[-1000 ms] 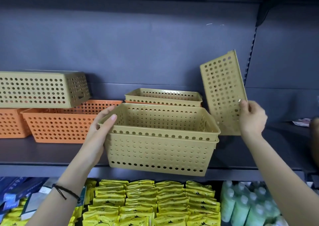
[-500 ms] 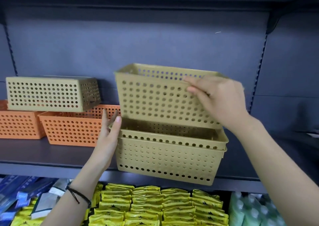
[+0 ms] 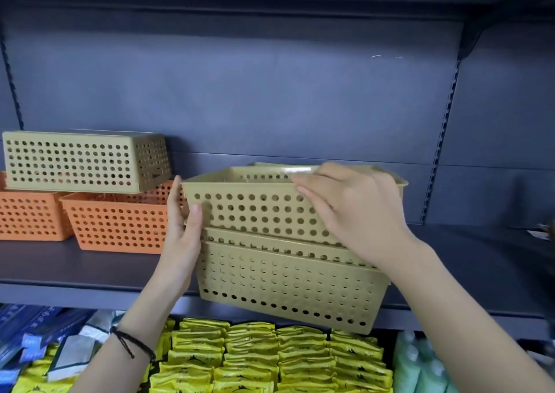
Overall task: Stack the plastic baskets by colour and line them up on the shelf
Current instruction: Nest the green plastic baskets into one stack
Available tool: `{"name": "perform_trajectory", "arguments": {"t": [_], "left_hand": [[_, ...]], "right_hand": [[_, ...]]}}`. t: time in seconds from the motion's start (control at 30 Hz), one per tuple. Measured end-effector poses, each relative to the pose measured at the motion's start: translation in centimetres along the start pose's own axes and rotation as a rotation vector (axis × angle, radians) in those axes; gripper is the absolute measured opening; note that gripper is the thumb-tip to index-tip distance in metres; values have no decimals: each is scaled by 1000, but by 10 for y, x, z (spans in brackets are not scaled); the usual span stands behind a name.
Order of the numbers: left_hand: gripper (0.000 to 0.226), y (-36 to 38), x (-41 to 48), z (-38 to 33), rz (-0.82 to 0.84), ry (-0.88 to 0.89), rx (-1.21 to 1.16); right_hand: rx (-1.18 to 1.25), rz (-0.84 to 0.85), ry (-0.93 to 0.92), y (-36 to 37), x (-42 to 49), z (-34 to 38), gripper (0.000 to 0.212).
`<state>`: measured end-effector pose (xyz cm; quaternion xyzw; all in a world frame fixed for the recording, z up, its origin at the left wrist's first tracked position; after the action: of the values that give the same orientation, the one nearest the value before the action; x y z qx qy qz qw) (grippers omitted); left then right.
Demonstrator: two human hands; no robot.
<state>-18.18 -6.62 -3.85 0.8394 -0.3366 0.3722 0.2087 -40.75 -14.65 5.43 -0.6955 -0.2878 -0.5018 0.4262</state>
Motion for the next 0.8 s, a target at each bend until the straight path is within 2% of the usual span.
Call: {"name": "perform_trajectory", "arguments": {"t": [0.17,0.27,0.37,0.47,0.57,0.63,0.7,0.73,0.8], "left_hand": [[54,1,2,-3,45,62,37],[38,0,1,-1,58,75,46],[25,7,-1,2,54,71,31],[24,19,-2,2,82,94,4],[27,28,-2,1,133,114,-2],[32,27,-2,0,156,122,23],[34,23,0,2,174,122,32],[32,21,1,2,175,123,36],[27,16,4,6,167,133,49]], "right_hand": [[0,82,55,6,-19,3,21],[20,154,107,9,-38,5,23],[-75,181,106,13,-52,4,27],[-127,158,128,13,-56,-7,35],[-124,241,204,8,-55,-15,46],[-49,334,271,0,-49,-16,51],[124,448,432,-15,-36,-24,48],[217,459,516,-21,-26,-32,45],[367,377,686,-27,-9,-62,33]]}}
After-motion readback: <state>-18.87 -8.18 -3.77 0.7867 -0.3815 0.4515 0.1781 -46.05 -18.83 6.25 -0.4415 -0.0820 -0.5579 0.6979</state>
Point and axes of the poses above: each hand's wrist, its own x-axis towards the middle knuckle, its own y-axis out of the palm, z = x × y, the point moved 3 cm from there along x, towards the middle knuckle, and after that the axes turned 14 degrees about y, right-handed, at the moved point
